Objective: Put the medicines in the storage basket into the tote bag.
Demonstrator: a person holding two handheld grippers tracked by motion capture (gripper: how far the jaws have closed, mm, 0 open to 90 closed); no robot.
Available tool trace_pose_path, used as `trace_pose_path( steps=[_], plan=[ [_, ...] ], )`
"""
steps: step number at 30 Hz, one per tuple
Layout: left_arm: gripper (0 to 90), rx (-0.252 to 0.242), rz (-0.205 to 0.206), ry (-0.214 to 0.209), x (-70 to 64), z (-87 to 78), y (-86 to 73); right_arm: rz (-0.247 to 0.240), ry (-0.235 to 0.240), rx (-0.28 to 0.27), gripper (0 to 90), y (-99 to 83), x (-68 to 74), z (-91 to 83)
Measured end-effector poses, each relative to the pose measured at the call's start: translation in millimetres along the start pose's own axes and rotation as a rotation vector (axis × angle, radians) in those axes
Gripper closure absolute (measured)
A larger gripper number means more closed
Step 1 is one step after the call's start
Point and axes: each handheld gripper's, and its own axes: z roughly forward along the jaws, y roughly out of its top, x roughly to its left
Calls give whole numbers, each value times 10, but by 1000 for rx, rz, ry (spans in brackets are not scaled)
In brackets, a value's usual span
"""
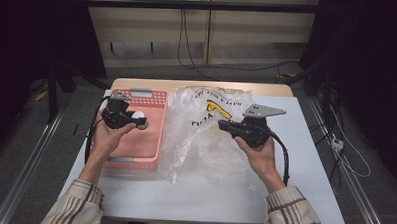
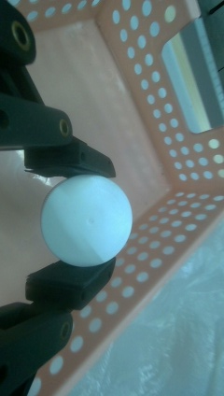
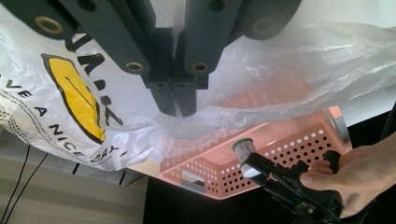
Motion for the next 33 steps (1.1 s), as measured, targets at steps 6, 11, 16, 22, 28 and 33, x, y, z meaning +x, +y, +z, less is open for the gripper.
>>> trace_pose_path(
  steps=[6,11,16,22,28,33],
  plan=[
    [514,-33,15,-22,-77,-88,18,6,-3,-1,900,-6,-8,11],
    [514,-82,4,-55,-157,-185,43,3,-2,1,900,-9,-7,12],
    [514,-106,29,-58,-228,-272,52,2,0,-1,900,-6,-9,11],
    [514,-128,49,-71,-313,-378,47,2,-2,0,900,-8,-11,13],
    [514,-152,64,-85,-432,-485,41,2,7,-2,900,-5,-2,12],
    [514,-171,93,-100,-562,-544,16,2,9,1,900,-9,-4,17]
  ],
)
